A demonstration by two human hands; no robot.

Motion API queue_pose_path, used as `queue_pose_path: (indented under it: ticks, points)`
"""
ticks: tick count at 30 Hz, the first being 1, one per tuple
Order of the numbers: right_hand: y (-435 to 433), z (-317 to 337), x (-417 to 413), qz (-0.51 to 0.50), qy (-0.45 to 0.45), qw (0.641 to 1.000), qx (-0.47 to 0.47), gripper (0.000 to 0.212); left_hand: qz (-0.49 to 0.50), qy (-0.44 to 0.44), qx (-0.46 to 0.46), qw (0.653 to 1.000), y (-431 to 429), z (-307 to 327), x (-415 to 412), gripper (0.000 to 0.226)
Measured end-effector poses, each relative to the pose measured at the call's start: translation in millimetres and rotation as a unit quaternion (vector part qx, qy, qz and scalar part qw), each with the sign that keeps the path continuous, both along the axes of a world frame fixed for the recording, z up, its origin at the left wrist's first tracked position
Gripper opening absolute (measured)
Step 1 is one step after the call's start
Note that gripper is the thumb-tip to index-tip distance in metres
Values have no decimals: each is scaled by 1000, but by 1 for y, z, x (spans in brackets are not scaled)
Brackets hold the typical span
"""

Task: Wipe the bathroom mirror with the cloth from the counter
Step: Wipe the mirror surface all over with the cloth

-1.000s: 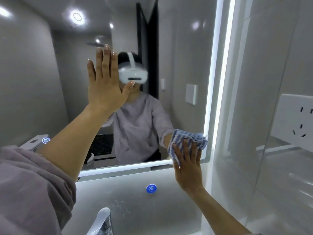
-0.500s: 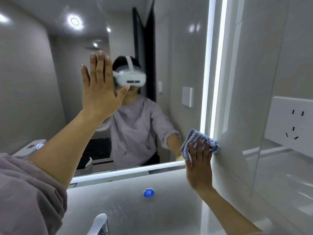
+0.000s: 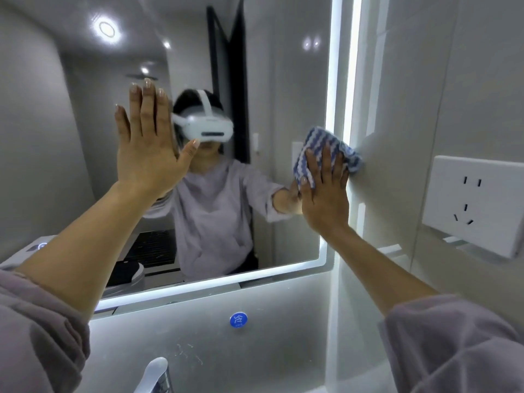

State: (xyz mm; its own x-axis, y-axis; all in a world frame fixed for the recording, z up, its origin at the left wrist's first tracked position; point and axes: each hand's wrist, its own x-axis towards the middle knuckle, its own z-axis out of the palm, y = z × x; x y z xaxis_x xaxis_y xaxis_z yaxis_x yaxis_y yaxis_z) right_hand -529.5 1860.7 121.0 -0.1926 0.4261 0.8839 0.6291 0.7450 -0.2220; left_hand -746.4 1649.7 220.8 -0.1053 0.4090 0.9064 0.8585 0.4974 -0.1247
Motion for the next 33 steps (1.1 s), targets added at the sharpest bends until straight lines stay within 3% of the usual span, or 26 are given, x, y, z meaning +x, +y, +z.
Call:
queue_pose_path:
  ticks: [5,15,18,24,33]
  points:
    - [-1,44,0,-12,18,1000,13,58,0,0,-2,1000,-1,0,1,88]
    - [8,28,3,20,29,997,63,55,-3,5,10,1000,1,-1,-2,87]
    - [6,1,2,33,46,995,81,52,-8,6,11,1000,1,0,-3,87]
    - [-4,-88,20,39,-62,997,26,54,-10,7,11,1000,2,-1,-2,87]
    - [-14,-166,30,3,-125,992,7,57,-15,7,6,1000,1,-1,-2,88]
